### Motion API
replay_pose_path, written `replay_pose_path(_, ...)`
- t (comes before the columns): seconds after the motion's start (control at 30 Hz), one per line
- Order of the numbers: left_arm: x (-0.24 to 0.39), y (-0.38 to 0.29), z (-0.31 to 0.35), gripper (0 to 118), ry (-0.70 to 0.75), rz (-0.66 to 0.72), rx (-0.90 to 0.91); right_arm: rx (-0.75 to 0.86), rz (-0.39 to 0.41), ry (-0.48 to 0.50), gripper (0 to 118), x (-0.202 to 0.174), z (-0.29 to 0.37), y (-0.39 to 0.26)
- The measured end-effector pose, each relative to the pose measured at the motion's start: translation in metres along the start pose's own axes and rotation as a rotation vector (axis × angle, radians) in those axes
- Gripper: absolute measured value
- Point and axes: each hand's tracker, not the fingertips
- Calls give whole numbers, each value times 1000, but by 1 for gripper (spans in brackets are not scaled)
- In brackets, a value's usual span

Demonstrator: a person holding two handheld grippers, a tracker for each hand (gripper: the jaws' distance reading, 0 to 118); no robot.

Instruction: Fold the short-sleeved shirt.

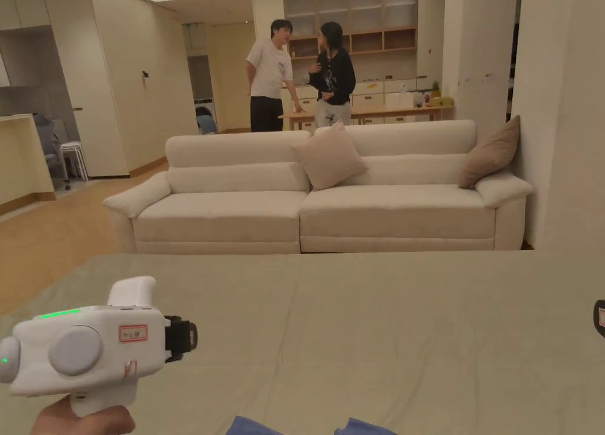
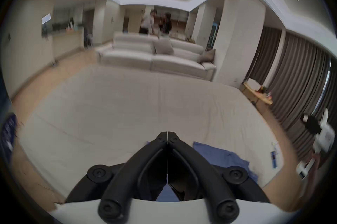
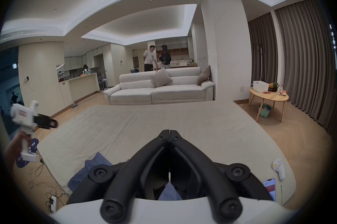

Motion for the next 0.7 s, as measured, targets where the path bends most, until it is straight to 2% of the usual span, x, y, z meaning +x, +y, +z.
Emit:
replay_pose_path(0.03,-12,0,-29,11,-41,39,-39,-12,-1,4,0,1,-8,-3)
replay_pose_path(0.07,-27,2,-64,68,-57,92,-115,-26,2,-1,0,2,-18,-8)
replay_pose_path(0.1,-32,-1,-101,112,-34,108,-209,-43,4,-7,0,2,-28,-13)
replay_pose_path(0.13,-38,-9,-130,115,-34,78,-302,-58,9,-5,0,5,-37,-17)
replay_pose_path(0.2,-43,-19,-173,114,87,66,-333,-111,26,-15,0,9,-57,-31)
replay_pose_path(0.37,-62,-66,-259,114,136,46,-473,-215,-1,-7,0,19,-93,-64)
replay_pose_path(0.43,-62,-82,-277,107,186,3,-519,-246,-4,-11,0,23,-101,-76)
replay_pose_path(0.47,-59,-90,-275,95,201,-21,-533,-256,-3,-12,0,23,-103,-79)
replay_pose_path(0.5,-53,-99,-271,91,180,-40,-542,-270,1,-10,0,24,-106,-84)
replay_pose_path(0.53,-45,-102,-267,79,245,-119,-512,-273,6,-9,0,24,-106,-86)
replay_pose_path(0.57,-37,-102,-256,59,218,-176,-452,-279,13,-11,0,23,-107,-89)
replay_pose_path(0.6,-36,-106,-250,38,211,-162,-447,-282,17,-13,0,23,-109,-92)
replay_pose_path(0.63,-32,-107,-243,11,213,-153,-462,-288,12,-12,0,24,-110,-94)
replay_pose_path(0.67,-29,-108,-237,4,195,-164,-457,-293,-4,-3,0,24,-109,-96)
replay_pose_path(0.7,-27,-110,-234,2,165,-165,-461,-295,-21,5,0,25,-109,-99)
